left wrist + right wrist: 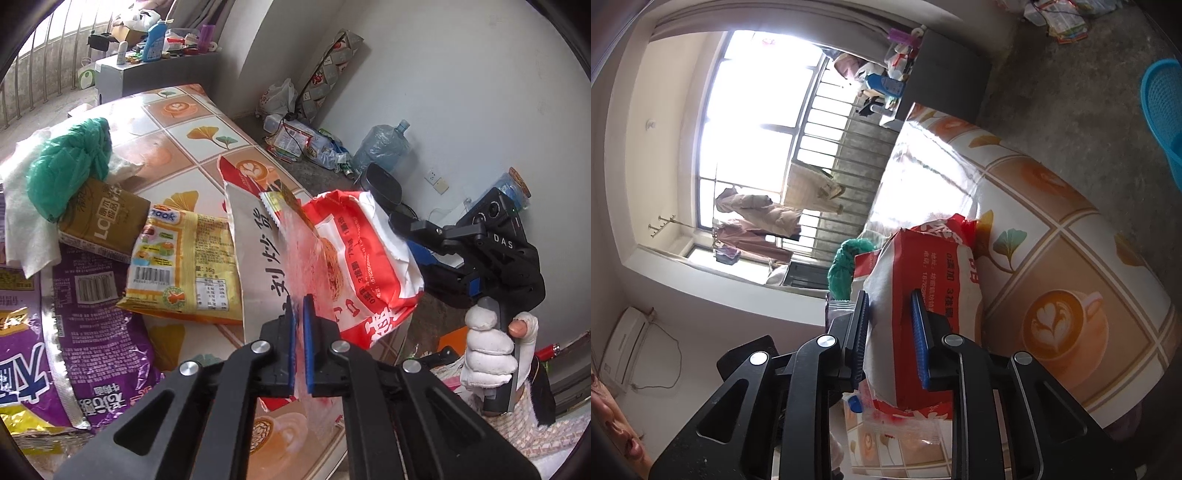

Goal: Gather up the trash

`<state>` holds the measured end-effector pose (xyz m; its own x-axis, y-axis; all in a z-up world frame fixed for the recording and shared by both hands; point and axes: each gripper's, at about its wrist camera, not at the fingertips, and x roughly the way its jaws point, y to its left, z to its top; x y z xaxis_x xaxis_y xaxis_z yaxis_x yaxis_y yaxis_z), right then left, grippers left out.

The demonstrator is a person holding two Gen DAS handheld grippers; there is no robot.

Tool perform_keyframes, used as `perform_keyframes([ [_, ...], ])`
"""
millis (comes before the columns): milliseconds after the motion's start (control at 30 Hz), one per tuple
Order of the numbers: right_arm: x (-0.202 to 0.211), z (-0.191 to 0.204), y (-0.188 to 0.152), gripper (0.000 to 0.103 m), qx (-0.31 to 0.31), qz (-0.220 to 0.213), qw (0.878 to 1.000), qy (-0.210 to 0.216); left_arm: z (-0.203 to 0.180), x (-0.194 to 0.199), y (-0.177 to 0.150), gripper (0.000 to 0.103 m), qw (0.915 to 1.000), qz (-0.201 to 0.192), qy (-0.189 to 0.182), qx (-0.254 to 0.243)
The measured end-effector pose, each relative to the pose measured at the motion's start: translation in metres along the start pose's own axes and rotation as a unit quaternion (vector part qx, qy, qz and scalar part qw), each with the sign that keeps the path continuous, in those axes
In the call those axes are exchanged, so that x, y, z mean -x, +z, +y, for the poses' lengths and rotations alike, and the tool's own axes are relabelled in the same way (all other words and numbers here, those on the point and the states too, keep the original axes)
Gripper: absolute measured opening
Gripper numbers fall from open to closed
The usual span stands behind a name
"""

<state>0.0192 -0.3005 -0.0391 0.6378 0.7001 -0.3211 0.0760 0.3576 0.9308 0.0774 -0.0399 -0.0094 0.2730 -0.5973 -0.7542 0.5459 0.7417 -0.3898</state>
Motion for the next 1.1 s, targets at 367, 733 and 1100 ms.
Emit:
perform_keyframes([
  [367,0.001,0.014,-0.001,0.035,0.028,0.000,0.999,-0.040,-0.001,-0.005,-0.012,0.003,0.9996,0.003,0.030,-0.003],
  [733,-0.005,0.047,0.015,0.050,0.113,-0.025,0.986,-0.119,-0.007,0.003,-0.019,0.003,0.9993,-0.012,0.030,-0.018],
  [1100,-0.038,0.062,0.030,0.050,0.151,0.006,0.977,-0.150,0.040,0.031,-0.025,0.003,0.9967,-0.035,0.067,0.032],
])
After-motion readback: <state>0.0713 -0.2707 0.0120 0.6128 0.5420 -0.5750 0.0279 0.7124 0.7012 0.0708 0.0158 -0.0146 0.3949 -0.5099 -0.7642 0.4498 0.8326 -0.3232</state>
